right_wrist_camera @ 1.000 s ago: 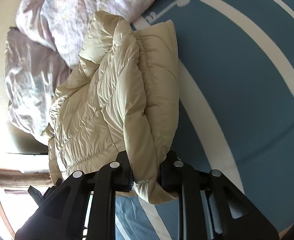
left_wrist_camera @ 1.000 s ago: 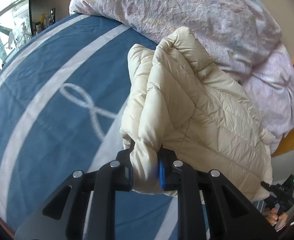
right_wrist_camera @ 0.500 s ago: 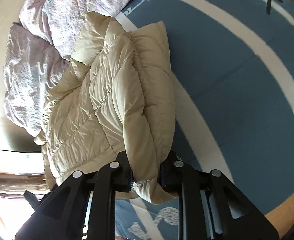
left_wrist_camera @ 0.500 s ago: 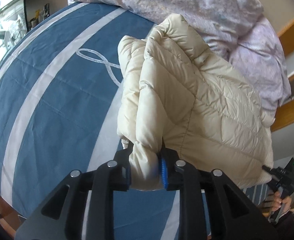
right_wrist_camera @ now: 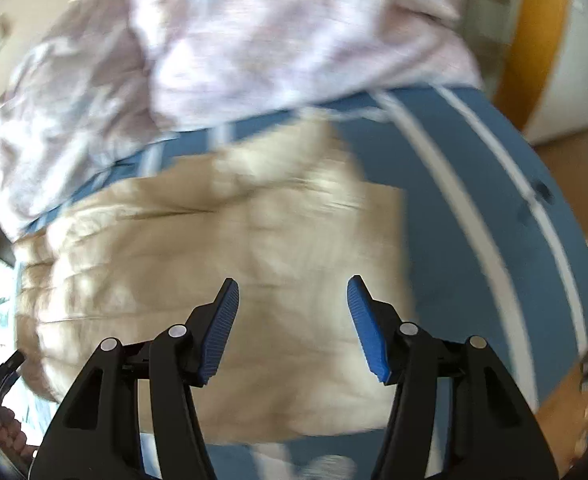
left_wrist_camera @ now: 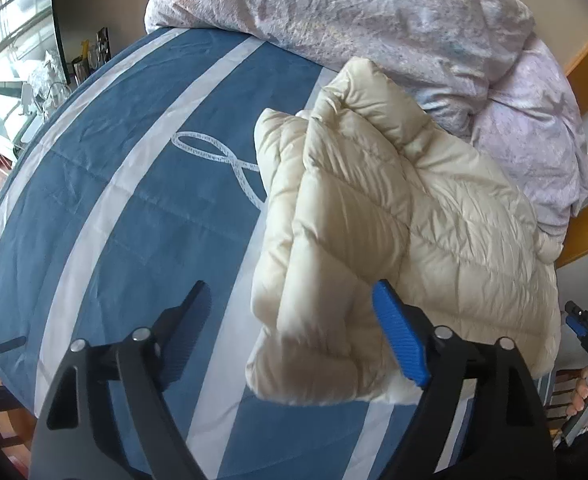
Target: Fold large clothes
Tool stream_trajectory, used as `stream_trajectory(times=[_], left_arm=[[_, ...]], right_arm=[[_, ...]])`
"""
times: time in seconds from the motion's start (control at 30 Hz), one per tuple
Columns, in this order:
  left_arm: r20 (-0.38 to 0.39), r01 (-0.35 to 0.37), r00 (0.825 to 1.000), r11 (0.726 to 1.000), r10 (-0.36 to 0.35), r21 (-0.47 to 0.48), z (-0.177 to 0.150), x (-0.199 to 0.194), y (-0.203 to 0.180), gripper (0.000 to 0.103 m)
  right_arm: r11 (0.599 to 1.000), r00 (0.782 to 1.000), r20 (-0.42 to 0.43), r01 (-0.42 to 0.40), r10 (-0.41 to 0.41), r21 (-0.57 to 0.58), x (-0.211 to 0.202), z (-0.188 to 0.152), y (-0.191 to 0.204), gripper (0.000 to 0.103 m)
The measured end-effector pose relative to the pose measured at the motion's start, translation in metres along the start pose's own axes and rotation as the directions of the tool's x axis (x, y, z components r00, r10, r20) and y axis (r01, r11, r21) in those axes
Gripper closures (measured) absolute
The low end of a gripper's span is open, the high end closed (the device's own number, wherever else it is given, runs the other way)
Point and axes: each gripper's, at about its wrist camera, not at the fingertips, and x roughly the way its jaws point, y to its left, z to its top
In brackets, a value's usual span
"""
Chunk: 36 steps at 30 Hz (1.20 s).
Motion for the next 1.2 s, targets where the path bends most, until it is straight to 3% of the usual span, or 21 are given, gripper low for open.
stream_trajectory(times=[0.2, 0.37, 0.63, 1.0, 1.2], left_arm=[[-0.012, 0.004, 1.0, 0.999, -0.004, -0.036, 0.014, 0.011, 0.001, 0.019], [-0.014, 0.004, 1.0, 0.999, -0.005, -0.042, 0.022, 0.016, 0.0, 0.019], [-0.021, 0.006, 1.0, 0.999, -0.007, -0.044, 0.031, 0.023, 0.001, 0.019], [-0.039, 0.043, 0.998, 0.998, -0.045, -0.052, 0.045, 0.036, 0.007, 0.013], [-0.059, 0.074, 0.995, 0.995, -0.078, -0.068, 0.052, 0.045, 0.011, 0.01]], right_arm=[[0.98, 0.992, -0.032, -0.122, 0.118, -0.158, 0.017, -0.005, 0.083, 0.045], [0.958, 0.99, -0.06, -0.137, 0.126, -0.253, 0.038, -0.013, 0.131, 0.045], [0.956, 0.991, -0.079, -0.128, 0.111, -0.262, 0.055, -0.025, 0.147, 0.045], [0.948, 0.997, -0.079, -0.03, 0.006, -0.318, 0.097, -0.05, 0.164, 0.041], [0.952, 0.997, -0.07, -0.045, 0.025, -0.301, 0.105, -0.053, 0.159, 0.041]])
